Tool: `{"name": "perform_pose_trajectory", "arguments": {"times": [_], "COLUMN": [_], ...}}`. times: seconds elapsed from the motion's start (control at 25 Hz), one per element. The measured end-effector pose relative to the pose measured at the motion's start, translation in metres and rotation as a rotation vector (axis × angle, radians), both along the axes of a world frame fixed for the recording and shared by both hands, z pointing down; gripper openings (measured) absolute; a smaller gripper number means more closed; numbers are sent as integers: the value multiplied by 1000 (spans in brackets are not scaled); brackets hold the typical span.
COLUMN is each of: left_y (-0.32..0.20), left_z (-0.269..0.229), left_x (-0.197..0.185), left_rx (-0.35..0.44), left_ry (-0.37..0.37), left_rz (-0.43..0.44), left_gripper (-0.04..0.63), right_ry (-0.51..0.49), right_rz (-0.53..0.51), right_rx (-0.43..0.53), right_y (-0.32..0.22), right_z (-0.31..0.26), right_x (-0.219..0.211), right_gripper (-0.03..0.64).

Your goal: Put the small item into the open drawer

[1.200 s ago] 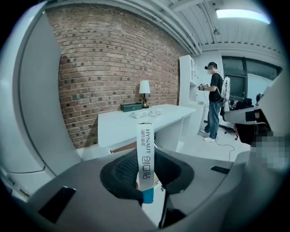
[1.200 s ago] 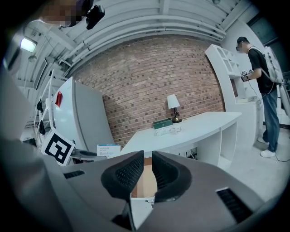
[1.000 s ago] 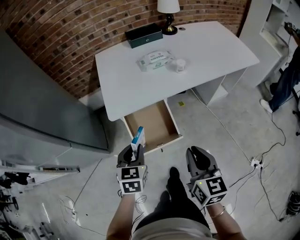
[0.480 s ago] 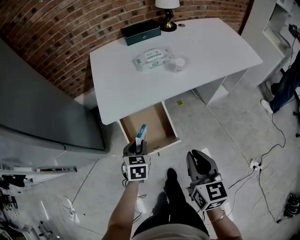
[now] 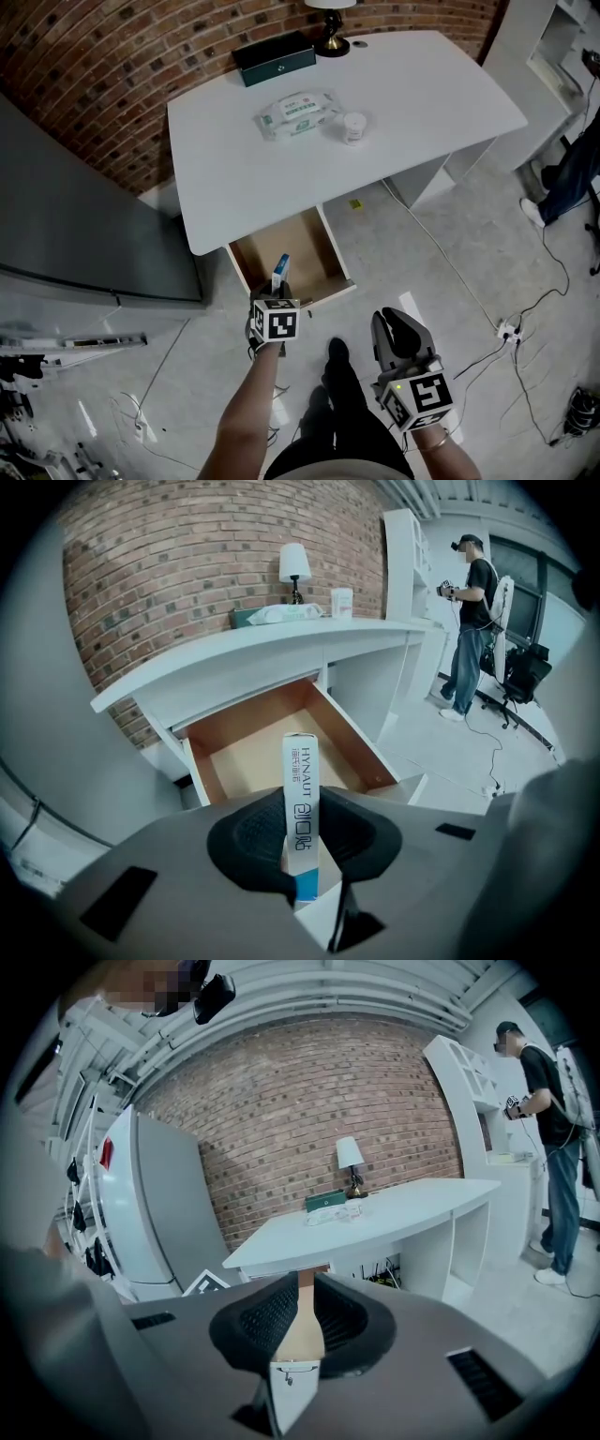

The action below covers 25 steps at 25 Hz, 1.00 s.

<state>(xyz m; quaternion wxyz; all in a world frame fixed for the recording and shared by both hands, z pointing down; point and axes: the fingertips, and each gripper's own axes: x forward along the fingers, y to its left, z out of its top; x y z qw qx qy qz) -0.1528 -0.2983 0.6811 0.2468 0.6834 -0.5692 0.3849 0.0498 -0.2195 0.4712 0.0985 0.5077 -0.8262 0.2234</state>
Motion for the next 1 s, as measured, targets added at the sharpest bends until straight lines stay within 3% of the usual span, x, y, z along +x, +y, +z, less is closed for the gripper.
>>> {"name": "perform_pose_trajectory", "arguments": {"times": [0.36,1.0], "left_y": [-11,-34], "left_z": [53,104], "left_x": [1,8], "left_rx": [-111,-211], "left_ry": [-62,-100], "left_rz": [35,93], "left_gripper": [97,97], "right_ry": [5,5], "right_rz": [1,-18], "right_rx": [-34,-65], "right_y": [-12,-39], "right_z": [22,45], "right_x": [4,-6], "right_gripper": [43,43]}}
